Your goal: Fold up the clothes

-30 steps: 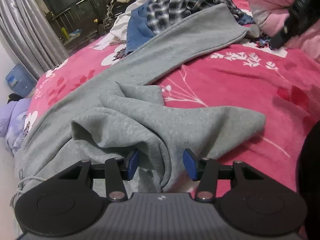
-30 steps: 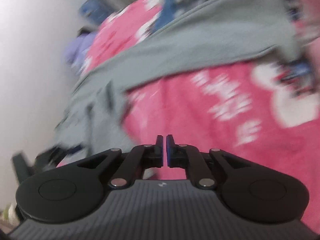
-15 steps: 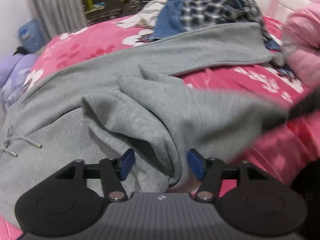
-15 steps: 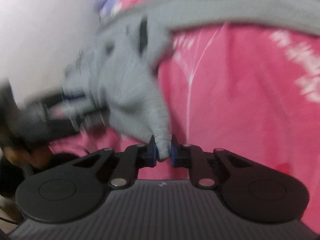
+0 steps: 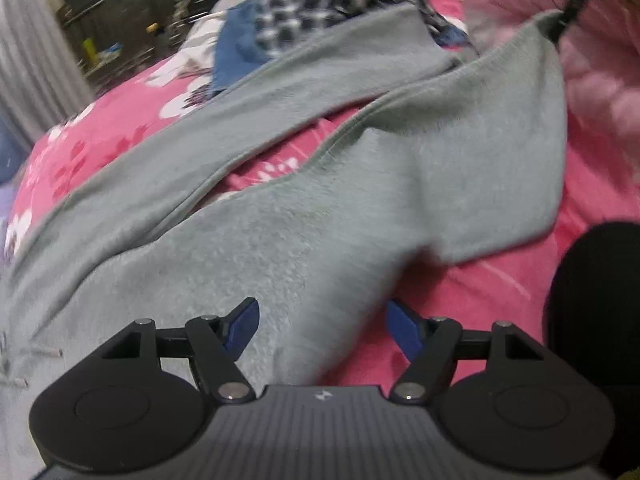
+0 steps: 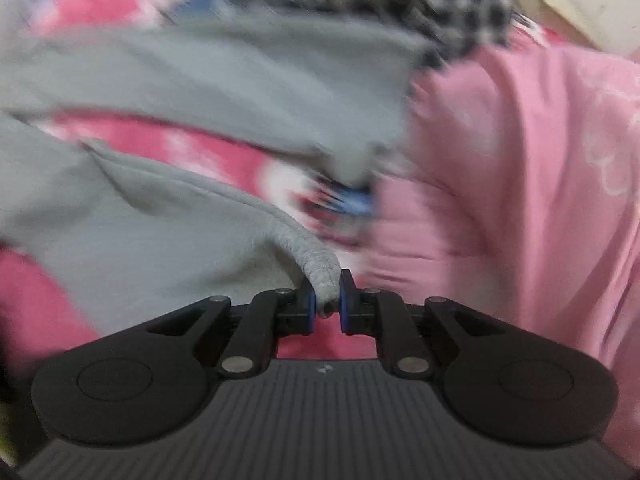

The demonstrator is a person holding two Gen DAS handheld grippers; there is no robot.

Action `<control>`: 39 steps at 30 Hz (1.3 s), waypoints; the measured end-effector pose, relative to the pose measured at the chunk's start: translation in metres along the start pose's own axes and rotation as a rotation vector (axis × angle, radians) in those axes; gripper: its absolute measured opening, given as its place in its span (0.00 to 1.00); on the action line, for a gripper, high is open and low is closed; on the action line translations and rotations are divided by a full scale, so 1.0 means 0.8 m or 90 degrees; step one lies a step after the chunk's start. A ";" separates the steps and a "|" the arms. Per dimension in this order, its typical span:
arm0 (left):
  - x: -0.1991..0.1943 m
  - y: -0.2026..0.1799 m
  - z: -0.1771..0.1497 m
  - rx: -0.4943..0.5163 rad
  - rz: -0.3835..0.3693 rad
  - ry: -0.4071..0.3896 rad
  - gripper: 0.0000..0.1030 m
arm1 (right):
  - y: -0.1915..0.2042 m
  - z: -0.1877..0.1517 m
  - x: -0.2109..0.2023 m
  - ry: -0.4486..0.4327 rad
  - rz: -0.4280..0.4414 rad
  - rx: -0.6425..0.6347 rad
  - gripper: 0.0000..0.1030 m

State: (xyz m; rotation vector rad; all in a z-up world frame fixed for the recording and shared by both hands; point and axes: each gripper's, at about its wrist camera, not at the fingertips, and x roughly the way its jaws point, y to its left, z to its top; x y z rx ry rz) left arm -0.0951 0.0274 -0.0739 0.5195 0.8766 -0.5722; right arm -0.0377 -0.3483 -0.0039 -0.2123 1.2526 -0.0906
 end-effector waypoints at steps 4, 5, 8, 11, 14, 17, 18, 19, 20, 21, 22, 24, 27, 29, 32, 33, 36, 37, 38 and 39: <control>0.009 -0.015 0.001 0.067 0.009 0.008 0.69 | 0.013 0.001 0.070 0.050 -0.137 -0.076 0.10; 0.012 -0.018 0.001 0.084 0.008 0.012 0.69 | 0.021 0.001 0.077 0.046 -0.162 -0.092 0.10; 0.024 -0.027 -0.001 0.132 0.030 0.021 0.67 | 0.037 0.000 0.073 0.012 -0.190 -0.089 0.21; 0.031 -0.041 -0.002 0.185 0.065 0.008 0.67 | 0.031 -0.004 0.034 -0.079 -0.235 -0.048 0.54; 0.048 -0.045 0.002 0.190 0.109 0.017 0.62 | 0.012 -0.019 -0.033 -0.212 -0.224 0.050 0.61; 0.060 -0.035 0.011 0.133 0.135 0.031 0.60 | -0.017 -0.057 -0.084 -0.306 -0.117 0.216 0.68; 0.061 -0.028 0.015 0.102 0.136 0.033 0.60 | -0.023 -0.074 -0.088 -0.312 -0.043 0.269 0.68; 0.062 -0.019 0.018 0.060 0.138 0.034 0.60 | -0.029 -0.091 -0.081 -0.291 0.039 0.327 0.68; 0.063 -0.011 0.019 0.027 0.135 0.036 0.60 | -0.031 -0.110 -0.057 -0.245 0.131 0.395 0.68; 0.064 -0.004 0.021 -0.005 0.133 0.038 0.60 | -0.033 -0.129 -0.032 -0.196 0.216 0.461 0.67; 0.065 0.004 0.022 -0.038 0.131 0.040 0.60 | -0.027 -0.149 0.002 -0.144 0.271 0.527 0.66; 0.066 0.018 0.022 -0.095 0.136 0.050 0.60 | -0.009 -0.182 0.068 -0.037 0.343 0.624 0.62; 0.067 0.032 0.021 -0.144 0.170 0.054 0.60 | 0.005 -0.179 0.126 0.011 0.365 0.678 0.50; 0.071 0.049 0.024 -0.191 0.193 0.065 0.60 | 0.001 -0.136 0.122 -0.059 0.385 0.679 0.50; 0.079 0.080 0.025 -0.290 0.225 0.098 0.59 | -0.001 -0.064 0.089 -0.148 0.393 0.600 0.52; 0.080 0.089 0.023 -0.320 0.227 0.107 0.59 | -0.001 -0.044 0.078 -0.174 0.391 0.572 0.53; 0.085 0.115 0.016 -0.403 0.213 0.128 0.59 | -0.001 0.010 0.049 -0.243 0.388 0.495 0.61; 0.085 0.119 0.013 -0.417 0.209 0.127 0.59 | -0.003 -0.002 0.059 -0.228 0.403 0.523 0.65; 0.085 0.120 0.011 -0.415 0.211 0.124 0.60 | -0.005 -0.014 0.069 -0.212 0.418 0.550 0.66; 0.085 0.120 0.009 -0.413 0.213 0.121 0.61 | -0.007 -0.027 0.078 -0.197 0.433 0.576 0.66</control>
